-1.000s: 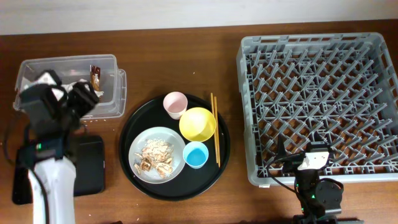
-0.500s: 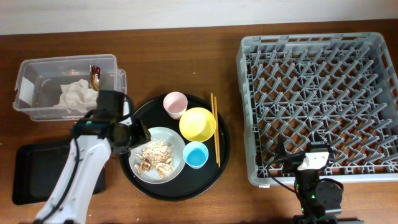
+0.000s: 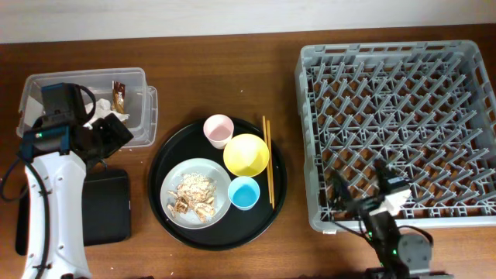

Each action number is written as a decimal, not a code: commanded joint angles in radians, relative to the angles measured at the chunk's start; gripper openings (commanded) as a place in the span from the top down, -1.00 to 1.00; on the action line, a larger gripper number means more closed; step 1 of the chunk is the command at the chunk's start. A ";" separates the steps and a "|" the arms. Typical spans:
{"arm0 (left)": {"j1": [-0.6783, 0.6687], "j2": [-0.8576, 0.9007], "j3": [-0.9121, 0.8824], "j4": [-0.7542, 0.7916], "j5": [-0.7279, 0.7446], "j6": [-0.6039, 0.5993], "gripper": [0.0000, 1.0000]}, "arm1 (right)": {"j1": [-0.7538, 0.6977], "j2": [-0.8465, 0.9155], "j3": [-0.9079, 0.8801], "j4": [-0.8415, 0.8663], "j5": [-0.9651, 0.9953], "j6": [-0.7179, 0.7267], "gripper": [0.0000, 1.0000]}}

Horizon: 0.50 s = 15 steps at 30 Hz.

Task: Sort waste into correct bins and load items into the dishwasher rack
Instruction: 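Grasp the blue cup with the right gripper and lift it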

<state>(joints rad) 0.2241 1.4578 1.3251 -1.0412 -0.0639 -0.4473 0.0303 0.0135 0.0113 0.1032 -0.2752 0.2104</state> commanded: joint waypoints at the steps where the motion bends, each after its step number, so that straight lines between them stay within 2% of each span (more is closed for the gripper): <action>1: 0.004 -0.007 0.016 0.000 0.000 -0.012 -0.99 | -0.005 -0.009 -0.006 0.210 -0.486 0.644 -0.97; 3: 0.004 -0.007 0.016 0.000 -0.001 -0.011 -0.99 | -0.005 -0.009 -0.004 0.397 -0.409 0.861 -0.97; 5: 0.004 -0.007 0.016 0.000 -0.001 -0.011 -0.99 | -0.005 0.000 0.043 0.409 -0.371 0.878 -0.97; 6: 0.004 -0.007 0.016 0.000 -0.001 -0.011 -0.99 | -0.005 0.030 0.106 0.356 -0.379 0.812 -0.97; 7: 0.004 -0.007 0.016 0.000 -0.001 -0.011 -0.99 | -0.005 0.098 0.210 0.196 -0.388 0.726 -0.96; 8: 0.004 -0.007 0.016 0.000 -0.001 -0.011 -0.99 | -0.005 0.243 0.389 -0.037 -0.431 0.528 -0.97; 9: 0.004 -0.007 0.016 0.000 -0.001 -0.011 -0.99 | -0.002 0.403 0.565 -0.237 -0.432 0.394 -0.97; 10: 0.004 -0.007 0.016 0.000 -0.001 -0.011 -0.99 | 0.012 0.517 0.682 -0.351 -0.431 0.298 -0.97; 11: 0.004 -0.007 0.016 0.000 -0.001 -0.011 -0.99 | 0.090 0.689 0.835 -0.490 -0.423 0.185 -0.97; 12: 0.004 -0.007 0.016 0.000 -0.001 -0.011 -0.99 | 0.180 0.790 0.899 -0.537 -0.388 0.155 -0.97; 15: 0.004 -0.007 0.016 0.000 -0.001 -0.011 -0.99 | 0.634 1.096 1.030 -0.593 0.079 0.145 -0.97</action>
<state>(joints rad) 0.2241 1.4548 1.3281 -1.0409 -0.0605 -0.4503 0.4870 1.0077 0.9787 -0.4747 -0.4931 0.4007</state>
